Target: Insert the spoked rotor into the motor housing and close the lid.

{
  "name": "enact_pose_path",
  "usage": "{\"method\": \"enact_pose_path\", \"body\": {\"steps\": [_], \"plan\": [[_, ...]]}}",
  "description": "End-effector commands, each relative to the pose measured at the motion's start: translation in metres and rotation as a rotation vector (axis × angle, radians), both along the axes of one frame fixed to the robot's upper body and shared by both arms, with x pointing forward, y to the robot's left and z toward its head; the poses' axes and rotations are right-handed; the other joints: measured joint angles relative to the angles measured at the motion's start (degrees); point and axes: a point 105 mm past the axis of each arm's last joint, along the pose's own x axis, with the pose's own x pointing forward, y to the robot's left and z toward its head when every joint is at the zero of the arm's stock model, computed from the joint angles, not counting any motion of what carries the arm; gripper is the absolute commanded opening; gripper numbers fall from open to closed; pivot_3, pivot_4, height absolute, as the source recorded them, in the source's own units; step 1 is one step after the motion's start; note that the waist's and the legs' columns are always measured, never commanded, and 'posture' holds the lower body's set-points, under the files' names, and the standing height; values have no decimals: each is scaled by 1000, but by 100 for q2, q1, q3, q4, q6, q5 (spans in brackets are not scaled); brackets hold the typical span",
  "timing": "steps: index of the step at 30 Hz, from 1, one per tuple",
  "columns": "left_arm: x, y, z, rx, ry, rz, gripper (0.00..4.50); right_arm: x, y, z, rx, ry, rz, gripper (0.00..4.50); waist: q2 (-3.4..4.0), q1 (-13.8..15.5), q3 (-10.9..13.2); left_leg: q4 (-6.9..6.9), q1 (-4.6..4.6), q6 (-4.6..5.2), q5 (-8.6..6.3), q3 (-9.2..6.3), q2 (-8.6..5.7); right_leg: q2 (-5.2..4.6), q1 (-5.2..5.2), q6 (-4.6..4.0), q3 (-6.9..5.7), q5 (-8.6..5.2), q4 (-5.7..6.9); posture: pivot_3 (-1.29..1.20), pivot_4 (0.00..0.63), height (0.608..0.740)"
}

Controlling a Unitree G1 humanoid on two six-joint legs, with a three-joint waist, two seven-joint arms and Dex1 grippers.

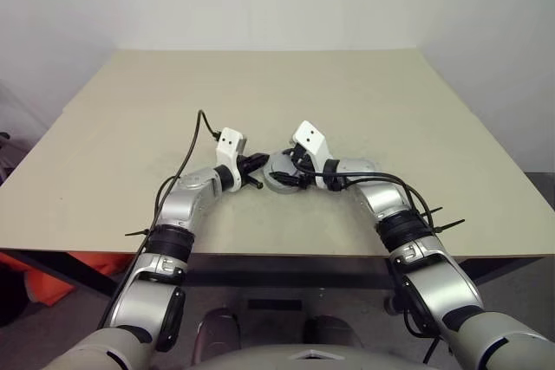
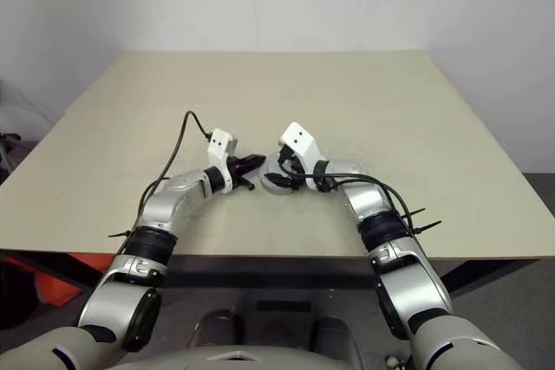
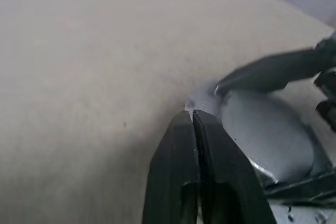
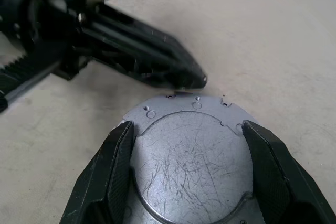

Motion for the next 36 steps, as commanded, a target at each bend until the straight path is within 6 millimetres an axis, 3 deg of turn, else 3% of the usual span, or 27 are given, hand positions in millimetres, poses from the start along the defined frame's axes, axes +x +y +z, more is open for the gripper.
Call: {"method": "enact_pose_path", "body": {"steps": [1, 7, 11, 16, 18, 20, 27, 31, 33, 36], "plan": [[-5, -8, 3, -3, 20, -61, 52, -1, -9, -18, -63, 45, -32, 3177, 1, 0, 0, 0, 7, 0, 0, 0, 0, 0, 7, 0, 0, 0, 0, 0, 0, 740], [-24, -11, -11, 8, 93, -132, 52, 2, -11, -17, -66, 34, -46, 3177, 2, 2, -2, -9, 37, 2, -2, 0, -1, -2, 41, 2, 0, -1, -15, 0, 0, 740], [-25, -8, -7, -29, 105, -117, 52, 4, -12, -16, -71, 29, -51, 3177, 3, 3, -3, -8, 46, 2, -2, 0, -1, -1, 52, 27, 0, -16, -16, 0, 0, 740], [-25, -2, -17, 36, 123, -95, 52, 6, -10, -12, -36, 59, -54, 3177, 3, 1, -3, -8, 52, 2, -2, -1, -1, -1, 58, 41, 1, -25, -17, 0, 0, 740], [-25, -2, -17, 34, 122, -95, 0, 7, -10, -6, -16, 61, -58, 3911, 3, 0, -3, -9, 58, 2, -2, -1, -1, -1, 62, 42, 1, -25, -17, 0, 0, 740], [-25, -3, -16, 35, 121, -97, 0, 7, -8, 5, 1, 27, -38, 4479, 3, 0, -3, -9, 58, 2, -2, -2, -1, -1, 64, 42, 1, -25, -18, 0, 0, 740], [-26, -6, -16, 36, 119, -106, 0, -8, -20, 65, 83, -66, 38, 4479, 6, 27, 1, -15, 30, 4, -3, -3, -5, -2, 44, 20, 3, -11, -24, 0, 0, 740], [-28, -12, -15, 30, 117, -128, 0, -2, -48, 101, 252, 2, -89, 4479, 6, 29, 1, -19, 34, 4, -3, -3, -3, 0, 44, 44, 3, -26, -25, 0, 0, 740], [-29, -15, -14, 28, 114, -134, 0, 4, -65, 90, 295, 129, -201, 4479, 6, 31, 1, -19, 36, 4, -3, -3, -4, -1, 46, 45, 4, -26, -25, 0, 0, 740], [-28, -18, -14, 29, 110, -136, 0, 4, -90, 54, 313, 356, -366, 4479, 5, 51, 0, -19, 39, 4, -3, -3, -5, -1, 52, 45, 4, -27, -28, 0, 0, 740]]}}
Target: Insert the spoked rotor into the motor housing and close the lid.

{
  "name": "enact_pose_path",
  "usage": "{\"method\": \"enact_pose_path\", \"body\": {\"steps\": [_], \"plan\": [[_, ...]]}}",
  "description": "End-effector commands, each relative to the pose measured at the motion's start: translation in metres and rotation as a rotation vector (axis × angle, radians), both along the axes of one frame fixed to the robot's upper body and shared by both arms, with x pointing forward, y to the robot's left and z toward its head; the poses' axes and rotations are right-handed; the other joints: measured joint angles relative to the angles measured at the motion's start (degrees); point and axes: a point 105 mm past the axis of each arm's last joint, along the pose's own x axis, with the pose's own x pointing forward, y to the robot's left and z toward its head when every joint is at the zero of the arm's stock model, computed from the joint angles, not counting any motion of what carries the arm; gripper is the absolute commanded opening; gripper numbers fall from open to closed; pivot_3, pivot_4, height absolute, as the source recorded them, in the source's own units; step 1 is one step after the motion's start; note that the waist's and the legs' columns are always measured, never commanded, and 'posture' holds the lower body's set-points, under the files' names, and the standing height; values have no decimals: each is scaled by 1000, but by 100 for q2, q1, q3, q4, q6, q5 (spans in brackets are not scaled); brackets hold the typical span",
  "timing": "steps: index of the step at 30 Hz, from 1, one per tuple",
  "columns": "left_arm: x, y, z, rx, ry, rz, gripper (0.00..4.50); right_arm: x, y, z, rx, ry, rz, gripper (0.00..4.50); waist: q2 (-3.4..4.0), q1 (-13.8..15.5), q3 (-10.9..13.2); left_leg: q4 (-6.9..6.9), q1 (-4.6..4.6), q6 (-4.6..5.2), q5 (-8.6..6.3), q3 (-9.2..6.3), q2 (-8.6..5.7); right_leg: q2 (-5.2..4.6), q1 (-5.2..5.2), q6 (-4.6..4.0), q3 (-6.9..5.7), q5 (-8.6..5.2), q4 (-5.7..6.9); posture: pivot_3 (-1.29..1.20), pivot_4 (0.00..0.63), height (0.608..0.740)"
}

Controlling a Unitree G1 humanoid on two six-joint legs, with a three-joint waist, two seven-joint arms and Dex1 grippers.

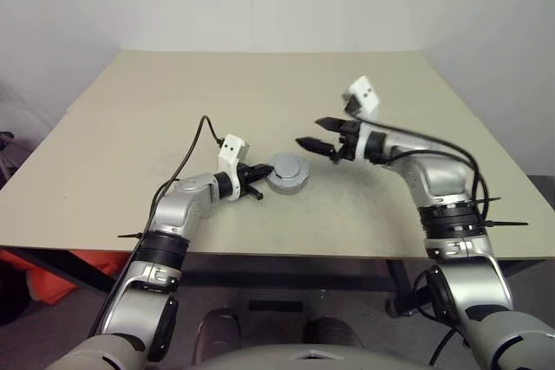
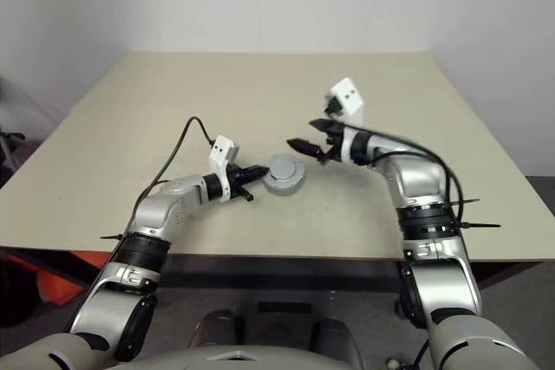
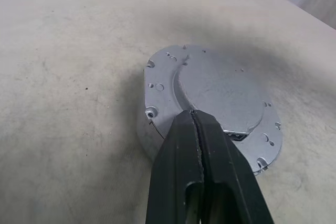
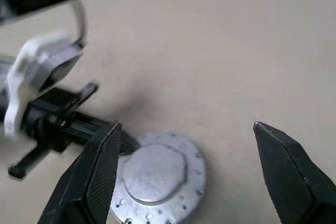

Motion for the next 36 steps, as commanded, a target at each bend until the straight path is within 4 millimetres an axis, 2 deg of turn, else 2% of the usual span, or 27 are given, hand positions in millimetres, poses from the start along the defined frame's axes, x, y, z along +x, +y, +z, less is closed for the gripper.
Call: {"method": "enact_pose_path", "body": {"steps": [1, 3, 6, 9, 15, 21, 27, 30, 36], "plan": [[-5, -10, -10, 31, 31, -30, 0, -4, -24, -29, 74, 247, -126, 4479, 0, 14, 0, 0, -1, 0, 0, 0, -1, -1, -1, 0, 0, 0, -1, 0, 0, 740], [-5, -10, -10, 32, 28, -31, 0, -12, -29, -43, 160, 390, -161, 4479, 2, 30, 1, -1, -3, 0, 0, 0, -2, -1, -1, 1, 0, -1, -2, 0, 0, 740], [-5, -9, -10, 35, 26, -32, 0, -23, -25, -52, 281, 550, -173, 4479, 14, 32, 1, -2, -7, -1, 0, 1, -2, -1, -8, 2, 1, -1, -2, 0, 0, 740], [-5, -8, -11, 41, 23, -32, 0, -26, -16, -57, 366, 637, -179, 4479, 18, 34, -1, -8, -3, -8, 5, 1, 0, 0, -9, 3, -1, -2, 0, 0, 0, 740], [-3, -6, -9, 52, 9, -25, 0, -20, 6, -63, 557, 755, -201, 4479, 19, 45, -2, -13, -5, -13, 7, 1, -7, -8, -15, 6, 0, -3, -1, 0, 0, 740], [-2, -2, -8, 64, 0, -13, 0, -16, 29, -74, 620, 819, -197, 4479, 19, 17, -2, -39, 2, -41, 24, 2, -9, -10, -20, 8, -1, -5, -4, 0, 0, 740], [-2, 0, -9, 73, -5, -6, 0, -13, 51, -63, 679, 828, -120, 4479, 19, -40, -2, -65, 15, -54, 32, 2, -10, -10, -26, 10, -2, -6, -7, 0, 0, 740], [-2, 2, -9, 76, -5, 0, 0, -15, 62, -61, 666, 827, -84, 4479, 19, -43, -2, -75, 11, -60, 35, 1, -9, -8, -40, 10, -3, -6, -7, 0, 0, 740], [-1, 6, -10, 82, -11, 15, 0, -17, 79, -70, 608, 827, -73, 4479, 15, -79, -5, -81, 15, -64, 38, 1, -1, 3, -43, 10, -1, -6, -8, 0, 0, 740]]}}
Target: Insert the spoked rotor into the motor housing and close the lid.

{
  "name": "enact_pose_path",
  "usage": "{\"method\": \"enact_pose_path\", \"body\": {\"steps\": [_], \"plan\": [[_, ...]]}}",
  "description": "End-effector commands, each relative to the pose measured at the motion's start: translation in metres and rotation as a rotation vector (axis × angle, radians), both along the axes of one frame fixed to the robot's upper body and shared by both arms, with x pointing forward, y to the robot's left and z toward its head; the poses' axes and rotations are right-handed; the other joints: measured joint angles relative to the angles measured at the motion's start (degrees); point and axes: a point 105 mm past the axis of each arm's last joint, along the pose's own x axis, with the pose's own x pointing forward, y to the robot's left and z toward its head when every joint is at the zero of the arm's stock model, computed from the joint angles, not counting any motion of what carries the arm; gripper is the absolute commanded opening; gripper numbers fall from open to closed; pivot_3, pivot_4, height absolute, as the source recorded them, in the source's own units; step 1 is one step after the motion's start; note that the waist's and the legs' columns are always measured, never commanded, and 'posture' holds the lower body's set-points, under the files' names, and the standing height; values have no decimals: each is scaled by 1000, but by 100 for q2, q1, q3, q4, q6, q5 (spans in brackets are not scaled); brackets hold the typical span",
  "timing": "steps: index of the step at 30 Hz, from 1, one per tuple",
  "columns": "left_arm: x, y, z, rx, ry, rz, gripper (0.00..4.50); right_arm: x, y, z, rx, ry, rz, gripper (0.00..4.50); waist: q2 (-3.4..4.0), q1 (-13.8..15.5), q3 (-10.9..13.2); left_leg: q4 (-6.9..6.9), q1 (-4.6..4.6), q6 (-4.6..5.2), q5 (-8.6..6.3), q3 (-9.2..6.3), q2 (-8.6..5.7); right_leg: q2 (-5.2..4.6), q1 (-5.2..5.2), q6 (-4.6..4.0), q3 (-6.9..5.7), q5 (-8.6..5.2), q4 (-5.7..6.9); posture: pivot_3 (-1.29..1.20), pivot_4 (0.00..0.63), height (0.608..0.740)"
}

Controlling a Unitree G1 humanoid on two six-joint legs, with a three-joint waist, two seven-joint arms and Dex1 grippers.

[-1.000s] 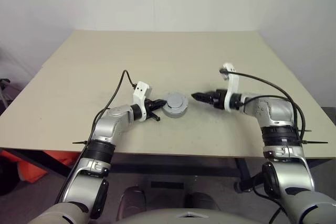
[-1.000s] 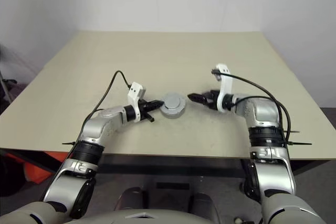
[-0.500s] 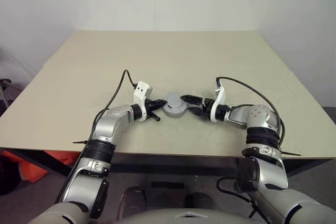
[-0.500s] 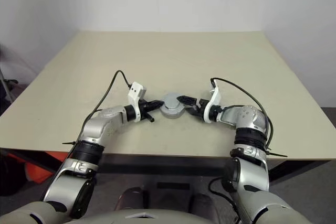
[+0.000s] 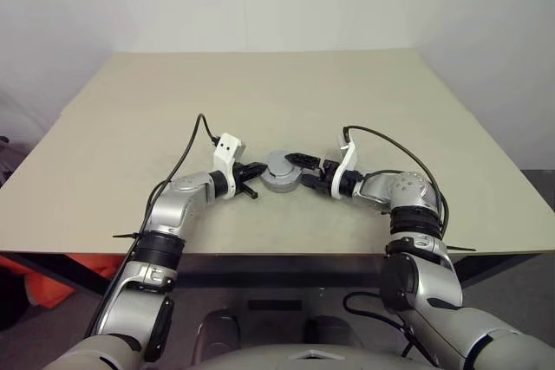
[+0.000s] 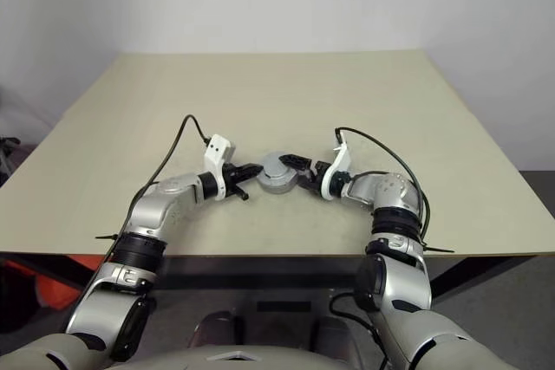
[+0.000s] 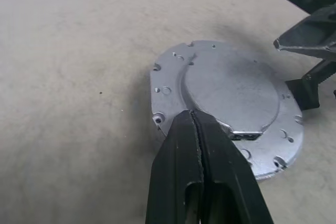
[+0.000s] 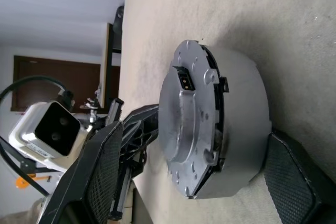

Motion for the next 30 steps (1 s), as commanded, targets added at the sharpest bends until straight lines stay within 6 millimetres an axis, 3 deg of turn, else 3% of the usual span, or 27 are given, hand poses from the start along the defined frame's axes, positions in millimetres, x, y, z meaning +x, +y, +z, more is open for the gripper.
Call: {"method": "enact_pose_path", "body": {"steps": [1, 3, 6, 11, 22, 30], "plan": [[-6, -8, -9, 16, 31, -25, 0, -1, 33, 8, 33, -32, 84, 4479, 0, -4, 0, -1, 2, 0, 0, 0, 2, 3, 0, 0, 0, 0, 0, 0, 0, 740], [-5, -8, -9, 18, 30, -22, 0, 2, 32, 5, 7, -34, 64, 4479, 0, -4, 0, -6, 8, 0, 0, 0, 3, 5, -4, -1, 0, 0, 0, 0, 0, 740], [-5, -6, -10, 22, 28, -18, 0, 7, 27, -3, -32, -27, 29, 3898, -1, -8, 0, -6, 12, 0, 0, 1, 2, 5, -3, -1, 1, -1, -1, 0, 0, 740], [-5, -7, -10, 23, 25, -15, 0, 10, 24, -2, -47, -32, 24, 2199, 7, -3, -2, -6, 11, 0, 0, 1, 1, 4, -8, -1, 1, -1, -8, 0, 0, 740], [2, 1, -6, 9, -1, 32, 0, 18, 11, -10, -67, 6, -38, 2136, 8, 17, -3, -10, 5, 3, -2, 3, 1, 4, -7, -2, 0, 0, -8, 0, 0, 740], [19, 33, 13, -124, -42, 229, 0, 28, 4, 3, 81, 62, -129, 2136, 8, -32, 0, -10, -7, 2, -1, 5, 4, 7, -30, -2, 0, 0, -7, 0, 0, 740]]}}
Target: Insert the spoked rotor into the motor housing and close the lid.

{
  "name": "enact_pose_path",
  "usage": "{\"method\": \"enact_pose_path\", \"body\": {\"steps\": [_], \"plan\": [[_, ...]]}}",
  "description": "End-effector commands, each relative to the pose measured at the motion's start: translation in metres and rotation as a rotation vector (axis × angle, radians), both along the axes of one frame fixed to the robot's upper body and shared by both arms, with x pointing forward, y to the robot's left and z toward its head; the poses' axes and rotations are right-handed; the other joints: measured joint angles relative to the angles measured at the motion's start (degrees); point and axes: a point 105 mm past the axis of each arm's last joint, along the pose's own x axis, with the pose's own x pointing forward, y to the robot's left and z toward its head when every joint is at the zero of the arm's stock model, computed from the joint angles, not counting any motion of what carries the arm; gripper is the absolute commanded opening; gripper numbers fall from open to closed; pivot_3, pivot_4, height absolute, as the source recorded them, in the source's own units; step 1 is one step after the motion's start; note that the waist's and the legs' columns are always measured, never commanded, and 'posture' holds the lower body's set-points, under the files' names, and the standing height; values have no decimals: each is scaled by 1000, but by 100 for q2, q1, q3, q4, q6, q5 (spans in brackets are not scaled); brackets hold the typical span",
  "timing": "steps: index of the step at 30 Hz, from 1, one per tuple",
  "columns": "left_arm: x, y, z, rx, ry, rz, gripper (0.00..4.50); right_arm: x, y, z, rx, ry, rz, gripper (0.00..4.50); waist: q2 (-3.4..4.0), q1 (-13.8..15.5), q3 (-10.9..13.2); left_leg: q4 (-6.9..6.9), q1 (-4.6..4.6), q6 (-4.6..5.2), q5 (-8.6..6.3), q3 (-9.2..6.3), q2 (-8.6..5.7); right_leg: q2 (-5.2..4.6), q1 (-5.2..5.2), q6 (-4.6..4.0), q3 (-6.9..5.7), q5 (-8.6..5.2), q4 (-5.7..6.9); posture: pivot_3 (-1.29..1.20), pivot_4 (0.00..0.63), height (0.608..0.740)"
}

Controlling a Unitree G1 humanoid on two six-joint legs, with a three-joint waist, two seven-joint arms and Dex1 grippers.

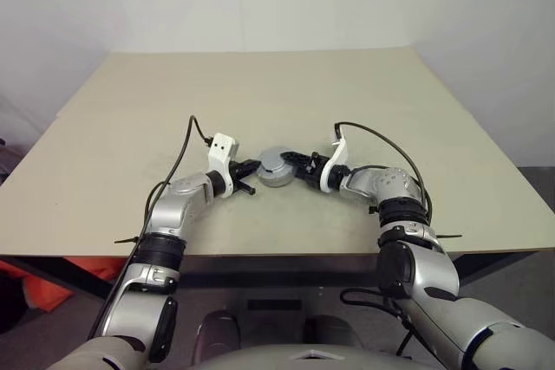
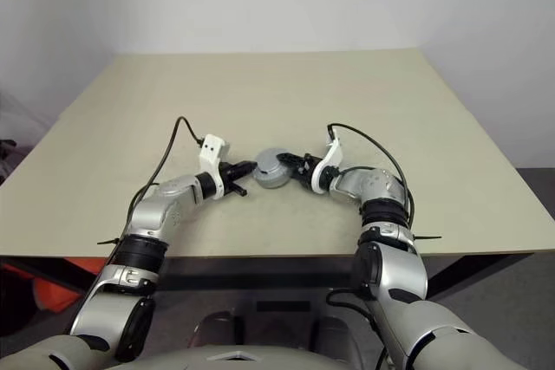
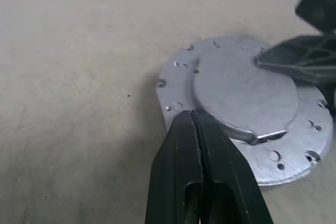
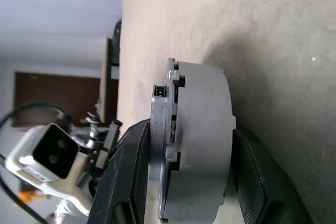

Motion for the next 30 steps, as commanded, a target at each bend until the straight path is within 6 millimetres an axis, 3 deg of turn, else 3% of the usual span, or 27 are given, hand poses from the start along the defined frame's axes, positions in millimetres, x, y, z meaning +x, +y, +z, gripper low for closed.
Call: {"method": "enact_pose_path", "body": {"steps": [1, 9, 15, 18, 23, 28, 30], "plan": [[9, 22, 18, -80, -47, 105, 0, 9, -2, 12, 67, 14, -53, 2136, 0, -9, 1, 0, -8, -1, 1, 0, 1, 1, -7, -1, -1, 0, 0, 0, 0, 740], [8, 55, 33, -291, -19, 232, 0, 21, -1, 35, 248, 8, -138, 2136, -3, -28, 6, 0, -43, 4, -3, 3, 0, 1, -34, -42, -2, 23, 0, 0, 0, 740], [-13, 54, 45, -514, 51, 148, 0, 27, 10, 74, 340, -83, -112, 2136, -8, -17, 16, 8, -128, -3, 2, 4, 0, 3, -109, -69, -6, 30, 12, 0, 0, 740], [-20, 58, 51, -621, 67, 147, 597, 30, 14, 90, 366, -112, -102, 2136, -10, 21, 20, 8, -142, 1, -2, 5, 1, 4, -119, -78, -18, 24, 12, 0, 0, 740], [-29, 59, 53, -735, 90, 143, 2307, 30, 22, 113, 390, -154, -60, 2136, -10, 66, 21, 9, -143, 1, -2, 5, 2, 9, -117, -84, -30, 20, 13, 0, 0, 740], [-35, 52, 62, -902, 130, 103, 4084, 29, 28, 120, 379, -164, -32, 2136, -14, 87, 23, 26, -150, 0, -2, 5, 1, 9, -117, -82, -30, 21, 19, 0, 0, 740], [-38, 46, 66, -985, 164, 59, 4449, 27, 30, 119, 370, -165, -17, 2136, -15, 87, 23, 30, -150, -2, -1, 5, 1, 9, -117, -82, -30, 21, 22, 0, 0, 740]]}}
